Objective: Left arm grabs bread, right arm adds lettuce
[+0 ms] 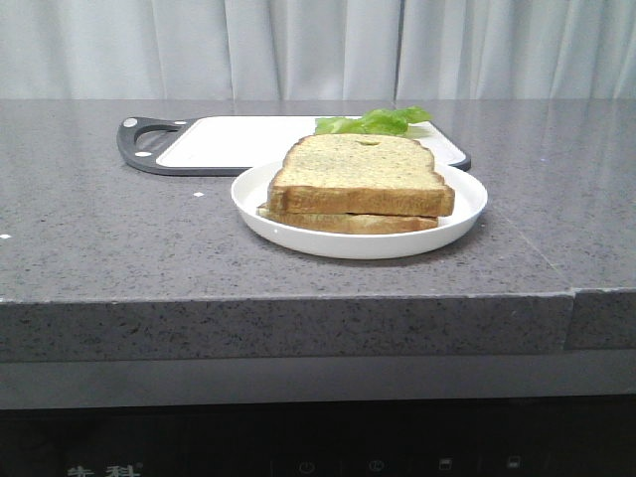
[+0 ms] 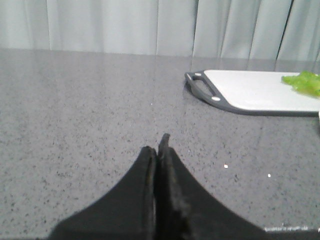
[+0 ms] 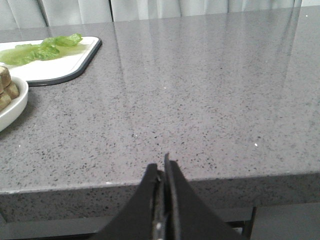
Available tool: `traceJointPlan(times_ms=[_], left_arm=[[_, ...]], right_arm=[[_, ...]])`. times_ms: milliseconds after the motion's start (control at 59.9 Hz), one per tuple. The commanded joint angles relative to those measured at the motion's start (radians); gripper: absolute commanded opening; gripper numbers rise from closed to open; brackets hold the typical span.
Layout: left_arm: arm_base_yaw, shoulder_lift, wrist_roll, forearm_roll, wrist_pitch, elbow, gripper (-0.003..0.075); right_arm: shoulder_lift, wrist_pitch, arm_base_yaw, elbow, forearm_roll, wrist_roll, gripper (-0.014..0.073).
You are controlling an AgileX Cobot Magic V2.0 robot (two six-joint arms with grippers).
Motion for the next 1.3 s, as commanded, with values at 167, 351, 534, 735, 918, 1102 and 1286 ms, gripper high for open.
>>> traceJointPlan(times_ms=[167,351,534,735,918,1102,1286], left_arm=[[0.003,0.053,-0.007,0.001,0.053,-0.232,-0.0021],[0.003,0.271,0.018,0.013,0.134,-0.406,-0.0021],[0.003,0.439,0.018,0.017,0.103,-0.487,-0.0018],[0.003,0.451,0.018,0.022,0.101,-0.492,0.0274],[0.003,0.452,0.016,-0.013,0.089,-0.492,0.0585],[-0.038,0.552,0.016,-0.164,0.208,-0.573,0.0586],[-0.196,0.812,0.016,-0.187,0.343,-0.757,0.0585]], right_arm=[[-0.011,-0.126,-0.008,-0.117,0.063,0.019,-0.0060],[0.106,0.074,-0.008,-0.367,0.059,0.008,-0.0060],[0.262,0.109,-0.008,-0.493,0.055,0.008,-0.0060],[0.281,0.106,-0.008,-0.498,0.047,0.008,0.0141],[0.281,0.110,-0.008,-0.498,0.043,0.008,0.0524],[0.281,0.130,-0.008,-0.498,0.043,0.008,0.0579],[0.281,0.138,-0.008,-0.498,0.042,0.008,0.0579]])
